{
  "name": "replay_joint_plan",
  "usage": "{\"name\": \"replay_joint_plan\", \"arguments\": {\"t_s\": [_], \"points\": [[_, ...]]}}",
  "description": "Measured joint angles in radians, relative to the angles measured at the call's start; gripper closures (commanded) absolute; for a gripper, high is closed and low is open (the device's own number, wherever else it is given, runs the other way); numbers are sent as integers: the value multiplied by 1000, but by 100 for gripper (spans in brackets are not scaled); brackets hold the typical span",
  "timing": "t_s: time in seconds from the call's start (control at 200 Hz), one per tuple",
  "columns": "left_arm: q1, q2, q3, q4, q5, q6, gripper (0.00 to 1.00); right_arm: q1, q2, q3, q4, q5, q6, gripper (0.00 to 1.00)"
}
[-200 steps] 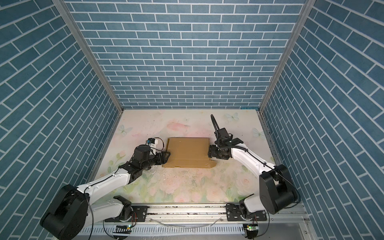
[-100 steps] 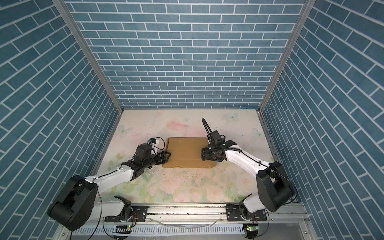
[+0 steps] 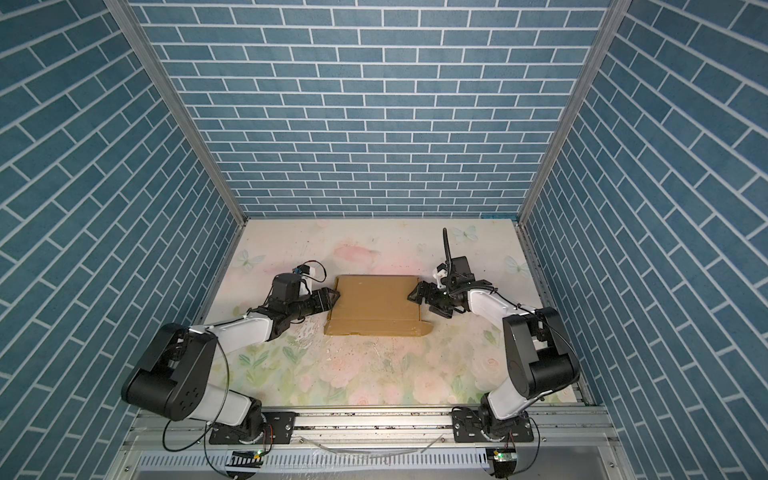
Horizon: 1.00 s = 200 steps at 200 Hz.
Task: Fold the paper box
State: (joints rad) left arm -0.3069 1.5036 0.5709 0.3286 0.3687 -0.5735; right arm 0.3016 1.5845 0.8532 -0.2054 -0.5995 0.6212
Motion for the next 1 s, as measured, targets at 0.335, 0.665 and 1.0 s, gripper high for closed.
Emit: {"name": "replay_joint_plan", "arguments": {"t_s": [0.335, 0.665, 1.0], "points": [[49, 50, -33, 78, 67, -30, 62, -67, 25, -48, 106, -119, 12, 1], [95, 63, -30, 91, 106, -23, 74, -84, 84, -85, 187, -195, 38, 2], [130, 101, 9, 77, 135, -3, 75, -63, 149, -75, 299, -274, 69, 2]]}}
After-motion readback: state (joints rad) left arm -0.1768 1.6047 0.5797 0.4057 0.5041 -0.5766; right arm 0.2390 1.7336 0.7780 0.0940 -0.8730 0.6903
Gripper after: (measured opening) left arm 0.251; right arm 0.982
